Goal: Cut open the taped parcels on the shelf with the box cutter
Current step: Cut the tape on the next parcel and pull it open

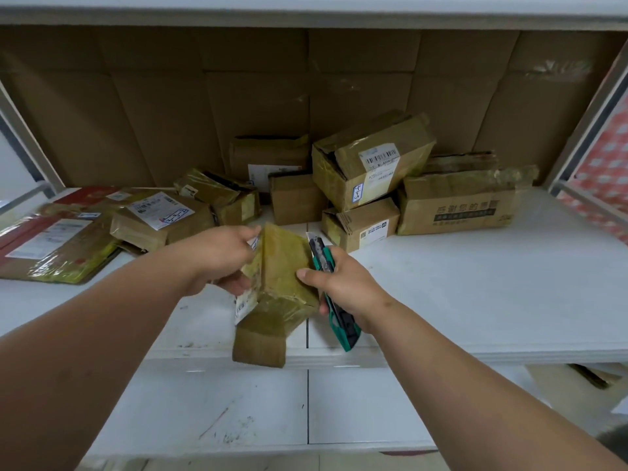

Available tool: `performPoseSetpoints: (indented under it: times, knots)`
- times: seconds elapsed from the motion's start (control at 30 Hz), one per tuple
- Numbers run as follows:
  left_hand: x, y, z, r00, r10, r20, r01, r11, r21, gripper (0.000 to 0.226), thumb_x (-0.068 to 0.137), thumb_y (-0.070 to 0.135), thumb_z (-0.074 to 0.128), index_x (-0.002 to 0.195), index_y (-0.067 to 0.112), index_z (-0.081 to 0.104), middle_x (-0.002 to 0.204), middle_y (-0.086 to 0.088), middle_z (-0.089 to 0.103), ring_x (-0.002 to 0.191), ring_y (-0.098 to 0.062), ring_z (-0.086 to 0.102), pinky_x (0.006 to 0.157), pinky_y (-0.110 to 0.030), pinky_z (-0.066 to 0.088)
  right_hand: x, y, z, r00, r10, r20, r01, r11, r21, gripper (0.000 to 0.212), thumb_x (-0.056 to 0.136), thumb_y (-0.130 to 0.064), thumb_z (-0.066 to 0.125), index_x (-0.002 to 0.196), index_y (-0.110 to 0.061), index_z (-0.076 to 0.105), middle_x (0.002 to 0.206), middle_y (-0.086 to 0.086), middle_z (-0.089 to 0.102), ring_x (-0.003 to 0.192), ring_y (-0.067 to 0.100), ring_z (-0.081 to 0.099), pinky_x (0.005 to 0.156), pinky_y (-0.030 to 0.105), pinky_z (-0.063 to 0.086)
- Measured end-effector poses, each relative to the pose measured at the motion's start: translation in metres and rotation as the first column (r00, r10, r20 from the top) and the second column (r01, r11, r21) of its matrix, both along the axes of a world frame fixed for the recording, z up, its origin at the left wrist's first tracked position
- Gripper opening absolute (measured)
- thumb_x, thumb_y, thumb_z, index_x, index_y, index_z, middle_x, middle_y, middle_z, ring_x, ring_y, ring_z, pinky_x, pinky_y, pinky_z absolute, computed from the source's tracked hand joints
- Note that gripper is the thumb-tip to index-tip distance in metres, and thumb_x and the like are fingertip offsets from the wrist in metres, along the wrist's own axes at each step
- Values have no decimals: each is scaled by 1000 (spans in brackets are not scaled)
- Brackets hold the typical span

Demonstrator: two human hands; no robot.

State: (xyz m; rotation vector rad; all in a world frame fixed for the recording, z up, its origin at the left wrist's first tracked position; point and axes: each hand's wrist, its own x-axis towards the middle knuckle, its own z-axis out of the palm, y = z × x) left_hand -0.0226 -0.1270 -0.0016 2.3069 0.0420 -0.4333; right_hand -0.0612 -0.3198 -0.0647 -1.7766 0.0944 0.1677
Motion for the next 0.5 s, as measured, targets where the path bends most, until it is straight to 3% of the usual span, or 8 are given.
performPoseSetpoints:
  times: [0.07,0.13,0.2,0.27,0.3,0.37,0.43,0.5]
  knots:
    - [-4,5,1,994,-80,-77,81,997,18,78,95,-8,44,152,43,23,138,-17,46,65,-21,72,64,-36,61,5,1,1,1000,-3,-11,3,1000,16,28,88,-24,72,109,-19,54,85,4,64,45,11,55,46,22,48]
    - [-5,12,1,977,-182,-113,192,977,90,93,90,-5,58,150,50,14,124,-15,57,68,-19,72,67,-36,61,10,2,1,1000,-10,-20,10,999,32,27,89,-17,69,112,-15,55,87,7,64,52,14,56,50,25,49]
    - [-2,21,0,953,-301,-42,296,889,351,94,85,21,75,151,49,13,117,-8,60,83,-19,68,75,-37,58,14,2,-1,999,-15,-39,17,998,60,26,91,-16,65,114,-11,55,89,9,62,57,16,56,52,25,49]
    - [4,29,0,916,-395,68,252,699,669,88,74,55,77,147,41,31,126,1,46,103,-17,52,85,-35,51,16,1,-1,996,-44,-73,52,992,118,23,93,-21,62,113,-14,55,94,9,65,57,16,54,56,28,50]
    - [6,31,-1,894,-436,101,221,627,747,81,68,65,75,137,36,44,125,4,39,108,-15,45,87,-34,48,18,0,-2,993,-69,-92,83,984,159,21,95,-25,59,114,-16,55,97,8,68,56,16,54,59,29,50]
    - [6,33,-4,860,-502,95,245,569,785,63,63,73,72,106,31,53,135,7,33,114,-13,39,87,-30,43,20,-3,-2,987,-111,-116,132,971,198,20,99,-29,50,116,-22,53,100,8,71,54,17,54,61,31,49]
    - [5,33,-10,837,-542,73,299,565,769,54,65,73,71,83,33,40,154,8,25,122,-14,41,84,-26,37,21,-7,-4,987,-121,-107,136,981,141,18,100,-28,42,114,-23,52,100,9,69,53,18,55,63,32,47]
    - [3,30,-12,827,-555,91,327,606,725,56,63,73,71,84,34,36,155,10,27,118,-14,47,83,-27,39,20,-10,-6,989,-115,-90,124,988,93,15,100,-24,39,111,-20,48,92,9,63,51,17,55,60,31,48]
